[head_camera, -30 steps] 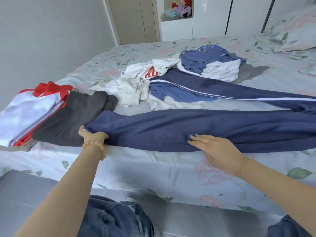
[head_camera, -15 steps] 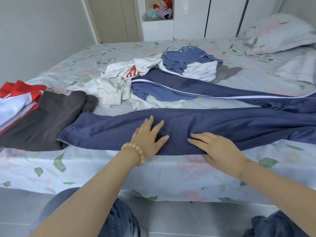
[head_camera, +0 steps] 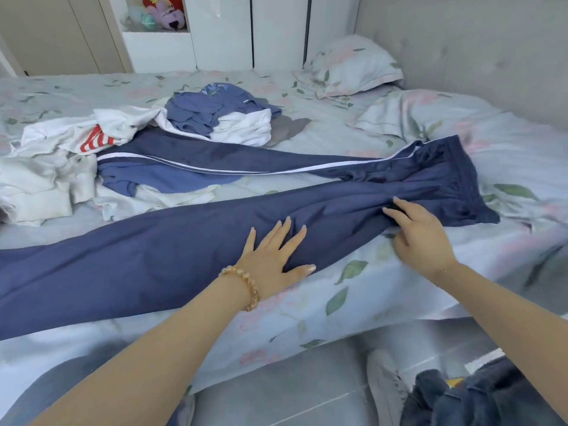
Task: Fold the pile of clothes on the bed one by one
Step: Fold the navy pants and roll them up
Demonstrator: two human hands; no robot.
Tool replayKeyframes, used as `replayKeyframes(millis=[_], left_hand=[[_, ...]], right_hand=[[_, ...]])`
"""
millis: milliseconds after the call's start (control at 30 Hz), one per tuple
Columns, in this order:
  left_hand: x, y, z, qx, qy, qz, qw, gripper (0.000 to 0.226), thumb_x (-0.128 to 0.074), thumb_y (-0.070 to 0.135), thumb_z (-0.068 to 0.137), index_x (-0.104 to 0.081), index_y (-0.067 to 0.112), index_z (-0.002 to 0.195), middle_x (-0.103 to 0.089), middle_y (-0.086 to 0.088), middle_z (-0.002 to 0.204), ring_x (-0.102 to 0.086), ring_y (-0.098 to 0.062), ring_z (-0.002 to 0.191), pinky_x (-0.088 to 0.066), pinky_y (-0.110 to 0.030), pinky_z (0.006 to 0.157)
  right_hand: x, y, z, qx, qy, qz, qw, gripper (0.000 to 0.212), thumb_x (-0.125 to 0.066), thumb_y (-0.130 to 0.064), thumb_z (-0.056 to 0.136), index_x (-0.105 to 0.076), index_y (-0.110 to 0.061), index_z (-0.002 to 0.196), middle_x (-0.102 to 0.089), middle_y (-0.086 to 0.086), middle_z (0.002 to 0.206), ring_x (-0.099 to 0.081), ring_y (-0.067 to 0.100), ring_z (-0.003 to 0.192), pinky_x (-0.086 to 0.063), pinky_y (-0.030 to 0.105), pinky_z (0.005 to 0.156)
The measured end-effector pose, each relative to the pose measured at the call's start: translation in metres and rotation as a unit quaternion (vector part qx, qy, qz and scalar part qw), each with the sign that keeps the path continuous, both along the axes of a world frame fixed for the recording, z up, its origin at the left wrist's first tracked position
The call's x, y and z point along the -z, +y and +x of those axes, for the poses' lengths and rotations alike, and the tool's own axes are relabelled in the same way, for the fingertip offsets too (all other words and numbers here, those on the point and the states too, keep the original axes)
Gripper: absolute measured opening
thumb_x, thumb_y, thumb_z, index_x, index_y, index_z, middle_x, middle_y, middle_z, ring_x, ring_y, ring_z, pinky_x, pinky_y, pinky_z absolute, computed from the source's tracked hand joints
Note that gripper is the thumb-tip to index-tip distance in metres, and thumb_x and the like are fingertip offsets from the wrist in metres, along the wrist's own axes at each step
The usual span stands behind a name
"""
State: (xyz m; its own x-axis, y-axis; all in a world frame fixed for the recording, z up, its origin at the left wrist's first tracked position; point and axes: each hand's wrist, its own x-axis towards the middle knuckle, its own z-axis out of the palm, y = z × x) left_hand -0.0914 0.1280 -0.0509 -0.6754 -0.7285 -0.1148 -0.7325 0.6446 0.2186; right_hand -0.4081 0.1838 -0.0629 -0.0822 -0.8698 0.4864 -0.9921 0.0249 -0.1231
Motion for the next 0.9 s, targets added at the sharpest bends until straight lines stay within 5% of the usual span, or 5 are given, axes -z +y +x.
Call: replayKeyframes(millis=[100,200,333,500,900], left_hand=[[-0.001,0.003,-0.025,0.045,-0.015,-0.01,0.999,0.077,-0.028,0.071,0.09,0.011,0.041,0.15,0.028,0.009,0.156,0.027,-0.011,0.143,0.013,-0.052,0.116],[-0.001,0.007,-0.052,0.057,-0.032,-0.022,0.998,0.069,-0.025,0.066,0.093,0.004,0.04,0.151,0.02,0.009,0.159,0.022,-0.009,0.144,0.012,-0.053,0.115],[0.003,0.006,-0.075,0.038,-0.021,-0.053,0.998,0.056,-0.021,0.054,0.1,0.0,0.043,0.15,0.008,0.013,0.16,0.009,-0.009,0.147,0.009,-0.058,0.115],[-0.002,0.0,-0.083,0.026,-0.025,-0.04,0.999,0.047,-0.016,0.047,0.103,-0.007,0.046,0.149,0.0,0.017,0.16,0.003,-0.008,0.148,0.008,-0.056,0.116],[-0.015,0.028,-0.098,0.088,0.021,0.06,0.994,0.047,-0.014,0.046,0.102,-0.015,0.045,0.149,0.005,0.021,0.159,0.014,-0.001,0.145,0.009,-0.049,0.118]], right_hand=[[-0.012,0.008,-0.021,0.179,-0.336,-0.121,0.917,0.053,-0.05,0.006,0.07,-0.052,-0.007,0.122,-0.043,0.012,0.13,-0.045,0.028,0.113,-0.038,0.033,0.096],[-0.034,0.011,-0.044,0.383,-0.651,-0.149,0.638,0.047,-0.053,-0.01,0.084,-0.043,-0.02,0.129,-0.045,-0.005,0.118,-0.053,0.016,0.102,-0.047,0.039,0.081],[-0.04,0.001,-0.078,0.252,-0.79,-0.097,0.55,0.043,-0.063,-0.025,0.087,-0.052,-0.018,0.128,-0.064,0.0,0.109,-0.065,0.01,0.085,-0.052,0.034,0.081],[-0.043,-0.013,-0.104,0.225,-0.806,-0.105,0.538,0.032,-0.06,-0.026,0.095,-0.054,-0.016,0.125,-0.064,0.0,0.117,-0.062,0.013,0.082,-0.052,0.03,0.053],[-0.032,0.01,-0.158,0.382,-0.553,-0.09,0.735,0.062,-0.062,-0.006,0.085,-0.032,0.0,0.139,-0.046,0.017,0.139,-0.052,0.031,0.113,-0.046,0.036,0.09]])
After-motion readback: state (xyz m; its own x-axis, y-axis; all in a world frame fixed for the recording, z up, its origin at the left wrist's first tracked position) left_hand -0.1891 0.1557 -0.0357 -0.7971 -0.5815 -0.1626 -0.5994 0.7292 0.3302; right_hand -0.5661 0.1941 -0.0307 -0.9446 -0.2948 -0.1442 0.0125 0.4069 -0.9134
